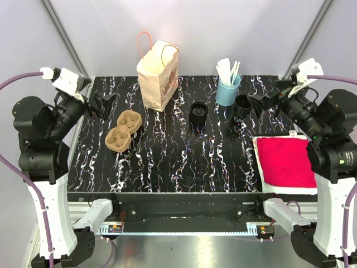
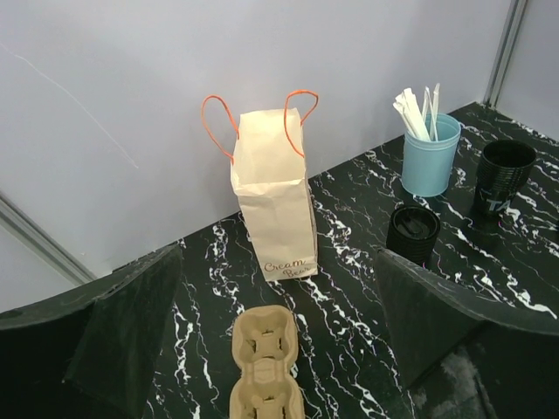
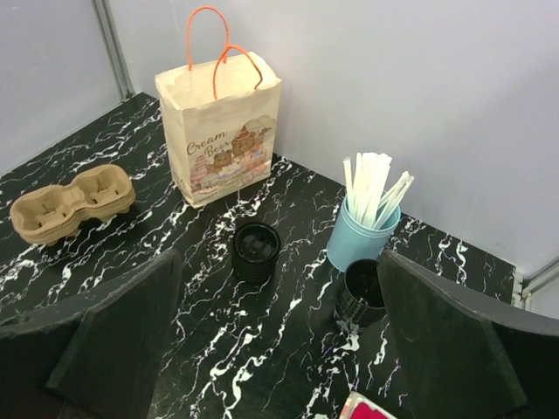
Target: Pack the takeout coffee
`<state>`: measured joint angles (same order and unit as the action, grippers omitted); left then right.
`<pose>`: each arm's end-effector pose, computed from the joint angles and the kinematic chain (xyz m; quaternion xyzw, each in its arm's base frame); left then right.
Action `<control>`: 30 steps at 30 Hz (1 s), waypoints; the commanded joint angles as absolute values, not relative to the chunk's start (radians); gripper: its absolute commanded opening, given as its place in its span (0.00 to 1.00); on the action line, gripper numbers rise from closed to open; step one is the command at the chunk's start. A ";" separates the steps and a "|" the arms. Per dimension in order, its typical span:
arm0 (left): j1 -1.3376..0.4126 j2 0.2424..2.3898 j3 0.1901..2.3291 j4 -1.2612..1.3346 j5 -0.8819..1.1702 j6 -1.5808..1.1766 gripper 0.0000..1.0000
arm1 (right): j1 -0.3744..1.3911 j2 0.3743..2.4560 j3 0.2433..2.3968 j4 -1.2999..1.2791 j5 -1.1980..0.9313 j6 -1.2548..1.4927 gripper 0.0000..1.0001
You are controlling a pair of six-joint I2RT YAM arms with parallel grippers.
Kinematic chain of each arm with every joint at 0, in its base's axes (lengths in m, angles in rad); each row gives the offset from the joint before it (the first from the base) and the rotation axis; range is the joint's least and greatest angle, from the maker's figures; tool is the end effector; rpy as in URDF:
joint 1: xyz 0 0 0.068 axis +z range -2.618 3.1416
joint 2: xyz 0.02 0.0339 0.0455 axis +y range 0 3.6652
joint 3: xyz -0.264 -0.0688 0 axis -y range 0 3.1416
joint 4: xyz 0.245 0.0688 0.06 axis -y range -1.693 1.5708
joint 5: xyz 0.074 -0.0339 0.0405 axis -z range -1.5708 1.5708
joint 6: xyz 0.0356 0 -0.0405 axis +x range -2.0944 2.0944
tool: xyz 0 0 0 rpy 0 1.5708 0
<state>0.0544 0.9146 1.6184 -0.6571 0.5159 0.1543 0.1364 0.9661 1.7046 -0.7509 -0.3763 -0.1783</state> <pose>0.1125 -0.0115 0.5319 0.2176 0.6575 -0.1023 0.7140 0.1149 0.0290 0.5387 -0.2393 0.6697 0.1186 0.6929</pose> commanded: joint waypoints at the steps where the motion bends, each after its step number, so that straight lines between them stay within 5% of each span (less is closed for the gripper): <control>1: 0.058 0.934 1.595 -0.615 0.549 0.189 0.99 | 0.132 0.982 1.686 -0.669 -0.315 -0.164 1.00; 30: 0.037 0.991 1.160 -0.448 0.491 0.333 0.99 | 0.133 1.190 1.562 -0.630 -0.049 -0.252 1.00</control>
<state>0.0406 1.0103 1.2003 -0.5507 0.4606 0.3038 0.1360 1.1442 1.5490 -0.6178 -0.0864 -0.2283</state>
